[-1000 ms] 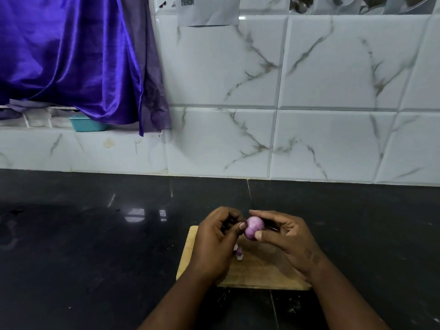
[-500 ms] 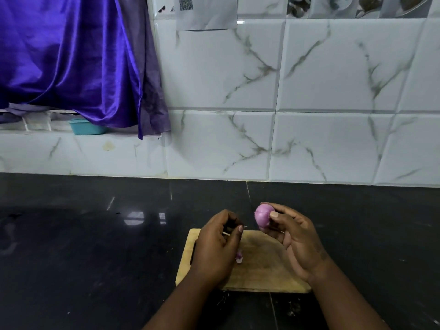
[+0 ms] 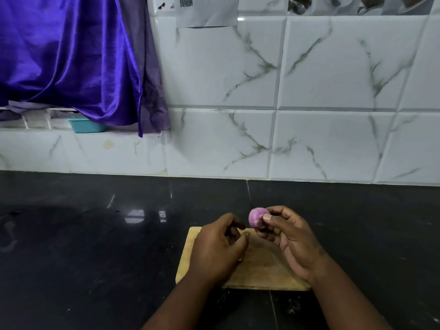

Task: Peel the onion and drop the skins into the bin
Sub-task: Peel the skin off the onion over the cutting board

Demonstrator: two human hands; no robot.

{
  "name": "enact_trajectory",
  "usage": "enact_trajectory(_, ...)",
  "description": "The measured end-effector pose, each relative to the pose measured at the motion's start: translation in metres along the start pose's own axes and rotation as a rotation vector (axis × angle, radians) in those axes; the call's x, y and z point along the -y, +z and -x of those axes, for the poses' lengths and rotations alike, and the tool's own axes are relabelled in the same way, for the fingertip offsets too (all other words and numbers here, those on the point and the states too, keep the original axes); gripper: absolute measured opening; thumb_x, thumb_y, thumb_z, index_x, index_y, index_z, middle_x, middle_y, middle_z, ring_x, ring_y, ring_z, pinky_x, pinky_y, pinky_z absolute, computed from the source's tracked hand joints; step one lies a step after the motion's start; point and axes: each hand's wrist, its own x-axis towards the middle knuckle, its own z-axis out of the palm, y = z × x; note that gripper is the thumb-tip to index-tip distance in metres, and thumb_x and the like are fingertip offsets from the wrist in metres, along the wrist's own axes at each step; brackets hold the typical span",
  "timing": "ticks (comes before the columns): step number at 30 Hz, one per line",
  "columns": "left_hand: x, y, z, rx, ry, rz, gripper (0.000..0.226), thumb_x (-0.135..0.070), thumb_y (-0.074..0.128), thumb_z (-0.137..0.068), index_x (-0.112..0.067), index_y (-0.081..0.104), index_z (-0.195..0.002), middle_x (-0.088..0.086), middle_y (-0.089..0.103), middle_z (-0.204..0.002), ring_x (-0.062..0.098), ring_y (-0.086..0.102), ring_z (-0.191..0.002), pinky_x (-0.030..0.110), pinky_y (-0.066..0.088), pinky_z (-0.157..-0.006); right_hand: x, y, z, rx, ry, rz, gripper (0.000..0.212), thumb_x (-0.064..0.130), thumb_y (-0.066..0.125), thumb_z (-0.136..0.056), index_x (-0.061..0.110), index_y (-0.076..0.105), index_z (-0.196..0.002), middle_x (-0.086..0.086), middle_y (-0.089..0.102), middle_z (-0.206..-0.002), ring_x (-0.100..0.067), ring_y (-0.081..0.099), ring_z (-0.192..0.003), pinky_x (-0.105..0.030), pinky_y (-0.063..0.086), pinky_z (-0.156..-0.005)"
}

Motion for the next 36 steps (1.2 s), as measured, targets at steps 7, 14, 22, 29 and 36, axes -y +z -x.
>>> enact_trajectory(7, -0.0005, -0.0016, -0.0007, -0.097, 0.059, 0.041, 0.031, -0.013, 0.07, -0.096, -0.04, 0.069, -0.11, -0.017, 0.074, -0.103, 0.01, 0.076, -0.091, 0.044, 0.066, -0.079, -0.001, -0.0006, 0.0004, 0.024, 0.008, 0.017, 0.042, 0.021, 0.076, -0.075, 0.004, 0.071, -0.113, -0.018, 0.078, -0.103, -0.024, 0.077, -0.085, -0.028, 0.064, -0.071)
enact_trajectory(14, -0.0048, 0.0009, -0.0008, 0.077, 0.069, 0.291, 0.057, -0.004, 0.067, -0.101, -0.04, 0.063, -0.144, -0.02, 0.068, -0.137, 0.007, 0.068, -0.126, 0.036, 0.063, -0.097, -0.0029, 0.001, -0.0007, 0.041, 0.05, -0.018, 0.033, 0.019, 0.069, -0.081, 0.004, 0.078, -0.108, -0.02, 0.078, -0.104, -0.022, 0.076, -0.087, -0.029, 0.063, -0.069)
enact_trajectory(22, 0.0013, 0.0007, -0.0067, -0.113, -0.002, 0.481, 0.034, 0.006, 0.081, -0.086, -0.013, 0.083, -0.114, 0.002, 0.084, -0.11, 0.017, 0.081, -0.105, 0.032, 0.066, -0.09, 0.0, 0.0044, 0.004, 0.053, 0.024, 0.066, 0.029, 0.015, 0.065, -0.092, 0.016, 0.077, -0.118, -0.01, 0.078, -0.118, -0.02, 0.075, -0.096, -0.031, 0.059, -0.07)
enact_trajectory(29, 0.002, -0.0004, -0.0075, -0.189, -0.026, 0.459, 0.014, -0.003, 0.085, -0.086, -0.015, 0.086, -0.094, 0.003, 0.084, -0.091, 0.023, 0.08, -0.079, 0.031, 0.067, -0.07, -0.0009, 0.0049, 0.0039, 0.108, 0.043, 0.057, 0.038, 0.021, 0.075, -0.081, 0.007, 0.079, -0.116, -0.018, 0.079, -0.115, -0.021, 0.075, -0.098, -0.03, 0.062, -0.082)
enact_trajectory(36, 0.002, 0.0016, -0.0066, -0.153, -0.11, 0.61, 0.022, -0.001, 0.071, -0.098, -0.019, 0.083, -0.098, 0.009, 0.08, -0.093, 0.033, 0.07, -0.065, 0.051, 0.065, -0.061, -0.003, 0.0069, 0.0014, 0.103, 0.075, 0.01, 0.037, 0.02, 0.064, -0.089, 0.001, 0.073, -0.12, -0.023, 0.076, -0.108, -0.025, 0.072, -0.085, -0.03, 0.063, -0.071)
